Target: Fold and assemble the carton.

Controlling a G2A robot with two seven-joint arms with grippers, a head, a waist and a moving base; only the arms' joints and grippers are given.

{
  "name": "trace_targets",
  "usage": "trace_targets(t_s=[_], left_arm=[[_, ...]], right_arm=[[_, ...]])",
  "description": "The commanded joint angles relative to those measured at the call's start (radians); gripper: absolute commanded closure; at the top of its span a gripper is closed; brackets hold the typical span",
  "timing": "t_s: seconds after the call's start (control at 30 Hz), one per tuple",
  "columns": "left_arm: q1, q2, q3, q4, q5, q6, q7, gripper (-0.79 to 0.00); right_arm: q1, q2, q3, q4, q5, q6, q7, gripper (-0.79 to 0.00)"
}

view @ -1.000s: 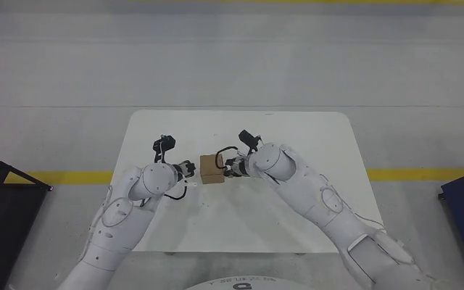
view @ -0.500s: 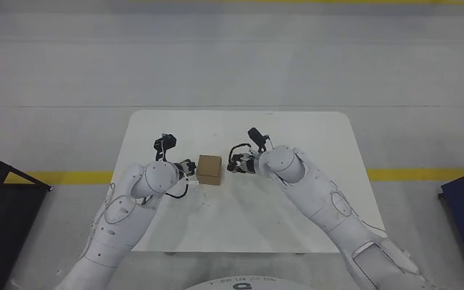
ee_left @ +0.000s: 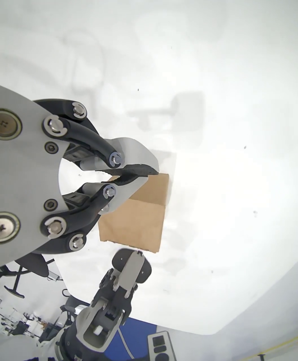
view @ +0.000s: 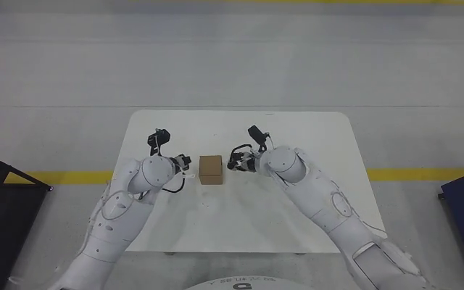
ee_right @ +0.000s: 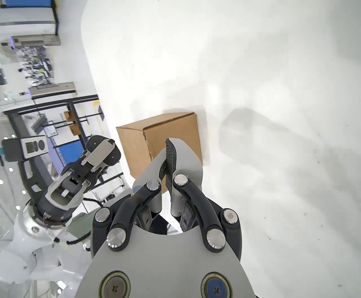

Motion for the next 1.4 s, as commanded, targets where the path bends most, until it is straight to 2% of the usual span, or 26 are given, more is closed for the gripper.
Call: trace_targets(t_s=[0.0,0.03,0.07,0.13,0.17,0.2,0.23,0.27,0.3,0.37,0.47,0.63,0.77,0.9,1.37], left_arm=[[0.018,0.014,-0.091,-0.049,-0.011,0.015,-0.019,-0.440],[0.027,0.020,-0.136,-0.073,-0.018,0.020,-0.028,-0.717],[0.035,0.027,-0.180,-0.095,-0.021,0.023,-0.039,-0.785],[0.054,0.036,-0.267,-0.161,-0.055,0.033,-0.056,-0.785],[0.062,0.040,-0.316,-0.187,-0.083,0.033,-0.059,-0.785],[0.066,0.042,-0.350,-0.198,-0.110,0.031,-0.060,-0.785],[0.066,0.042,-0.350,-0.198,-0.110,0.031,-0.060,-0.785],[0.066,0.042,-0.350,-0.198,-0.110,0.031,-0.060,-0.785],[0.066,0.042,-0.373,-0.202,-0.127,0.031,-0.060,-0.603],[0.066,0.042,-0.374,-0.199,-0.118,0.031,-0.060,-0.688],[0.066,0.042,-0.349,-0.198,-0.109,0.031,-0.060,-0.759],[0.066,0.042,-0.350,-0.198,-0.110,0.031,-0.059,-0.785],[0.066,0.042,-0.350,-0.198,-0.110,0.031,-0.059,-0.785],[0.066,0.042,-0.350,-0.198,-0.110,0.031,-0.059,-0.785],[0.066,0.042,-0.350,-0.198,-0.110,0.031,-0.060,-0.785]], right_arm=[[-0.040,0.019,0.093,-0.028,0.026,-0.077,-0.012,0.000],[-0.061,0.027,0.128,-0.053,0.028,-0.103,-0.019,0.000],[-0.082,0.036,0.156,-0.086,0.019,-0.131,-0.011,0.000],[-0.111,0.054,0.222,-0.158,0.004,-0.195,0.036,0.000],[-0.123,0.062,0.264,-0.180,0.016,-0.217,0.050,-0.074],[-0.129,0.068,0.309,-0.191,0.042,-0.215,0.049,-0.554],[-0.129,0.068,0.309,-0.191,0.042,-0.215,0.049,-0.785],[-0.129,0.068,0.309,-0.191,0.042,-0.215,0.049,-0.785],[-0.130,0.069,0.317,-0.193,0.043,-0.219,0.052,-0.010],[-0.130,0.068,0.318,-0.192,0.043,-0.215,0.050,-0.092],[-0.129,0.068,0.308,-0.191,0.041,-0.215,0.049,-0.299],[-0.129,0.068,0.309,-0.191,0.041,-0.215,0.049,-0.577],[-0.129,0.068,0.309,-0.191,0.042,-0.215,0.049,-0.723],[-0.129,0.068,0.309,-0.191,0.042,-0.215,0.049,-0.781],[-0.129,0.068,0.309,-0.191,0.042,-0.215,0.049,-0.784]])
